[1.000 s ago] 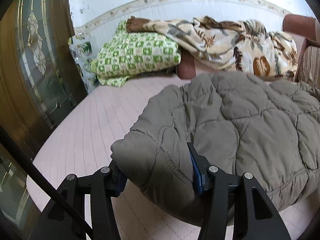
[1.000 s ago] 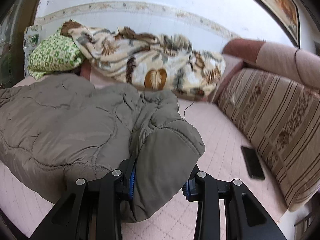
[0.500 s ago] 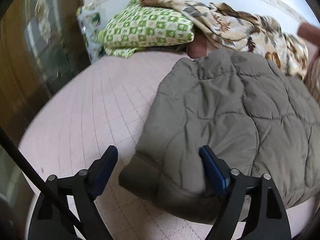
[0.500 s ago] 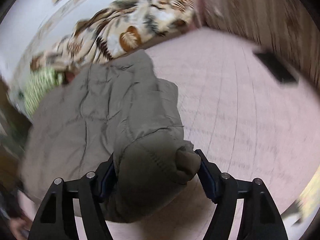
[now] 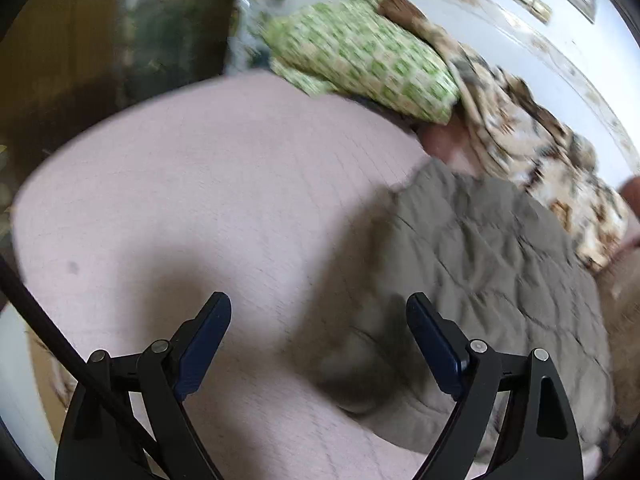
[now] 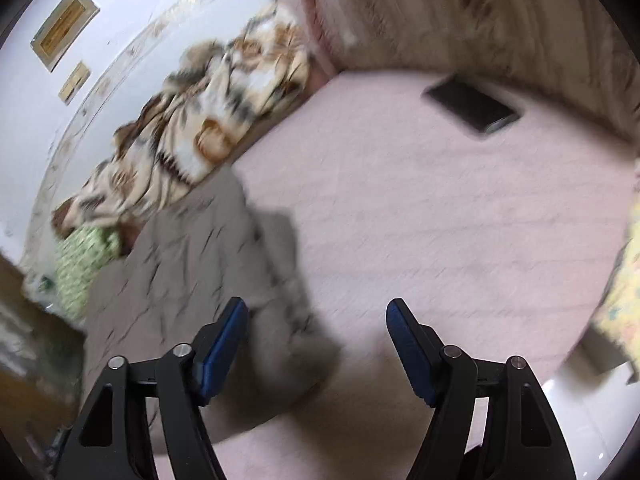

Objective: Fold large clothes

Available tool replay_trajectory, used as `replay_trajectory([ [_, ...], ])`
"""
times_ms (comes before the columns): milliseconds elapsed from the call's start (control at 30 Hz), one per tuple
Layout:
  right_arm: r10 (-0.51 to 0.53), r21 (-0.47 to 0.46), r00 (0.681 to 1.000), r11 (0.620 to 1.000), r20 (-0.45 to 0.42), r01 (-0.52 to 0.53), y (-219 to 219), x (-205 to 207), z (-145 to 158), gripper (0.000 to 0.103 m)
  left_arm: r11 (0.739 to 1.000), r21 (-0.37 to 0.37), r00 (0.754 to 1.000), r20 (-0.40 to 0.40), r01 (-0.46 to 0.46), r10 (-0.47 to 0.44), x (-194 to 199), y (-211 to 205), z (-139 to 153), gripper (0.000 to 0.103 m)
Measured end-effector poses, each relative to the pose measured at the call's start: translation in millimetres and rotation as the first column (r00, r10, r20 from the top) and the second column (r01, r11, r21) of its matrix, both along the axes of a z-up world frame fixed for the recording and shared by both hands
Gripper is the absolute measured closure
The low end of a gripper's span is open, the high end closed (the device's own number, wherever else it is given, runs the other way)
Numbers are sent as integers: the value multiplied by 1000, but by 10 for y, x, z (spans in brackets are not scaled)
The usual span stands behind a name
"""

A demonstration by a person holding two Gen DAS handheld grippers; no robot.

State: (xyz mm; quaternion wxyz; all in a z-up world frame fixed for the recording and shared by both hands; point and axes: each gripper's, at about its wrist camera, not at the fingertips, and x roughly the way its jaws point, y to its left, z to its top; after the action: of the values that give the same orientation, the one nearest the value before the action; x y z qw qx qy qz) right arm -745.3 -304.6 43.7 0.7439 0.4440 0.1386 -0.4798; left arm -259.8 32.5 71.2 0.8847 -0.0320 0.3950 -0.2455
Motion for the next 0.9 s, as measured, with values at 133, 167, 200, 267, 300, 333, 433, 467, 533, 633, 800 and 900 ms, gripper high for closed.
replay_trajectory([
  [133,66,-207,995,975,-70,-79,187,238,326,26,1000,-6,990,141,-23,23,-189,-53,209,14],
  [167,103,-244,990,962,-98,-124,247,355,380,27,1000,-1,982,189,11,-11,-313,-148,267,14],
  [200,155,-283,979,941,-130,-187,322,533,432,27,999,6,974,221,43,-43,-404,-220,297,14],
  [267,234,-324,955,903,-181,-282,440,840,471,27,989,48,944,298,137,-145,-681,-489,352,14],
  [300,273,-332,939,884,-207,-330,484,1001,470,27,982,66,928,320,179,-190,-798,-603,368,13],
  [333,302,-332,925,869,-229,-366,512,1150,465,27,970,86,907,343,228,-244,-935,-731,378,13],
  [433,327,-353,899,836,-292,-419,576,1410,446,27,934,155,856,374,321,-356,-1223,-1060,338,13],
  [467,319,-360,891,830,-321,-427,576,1472,430,27,922,177,847,365,344,-386,-1274,-1163,293,13],
  [533,317,-340,883,835,-345,-433,548,1496,347,27,907,205,846,331,367,-417,-1292,-1303,191,13],
  [633,325,-262,888,872,-324,-414,384,1409,166,27,901,228,863,274,370,-424,-1197,-1414,39,13],
  [800,360,-141,906,908,-223,-396,136,1281,-51,26,906,189,891,192,378,-411,-1073,-1435,-109,7],
  [900,363,-119,907,912,-213,-392,112,1286,-106,25,904,208,890,192,374,-413,-1085,-1480,-164,6],
])
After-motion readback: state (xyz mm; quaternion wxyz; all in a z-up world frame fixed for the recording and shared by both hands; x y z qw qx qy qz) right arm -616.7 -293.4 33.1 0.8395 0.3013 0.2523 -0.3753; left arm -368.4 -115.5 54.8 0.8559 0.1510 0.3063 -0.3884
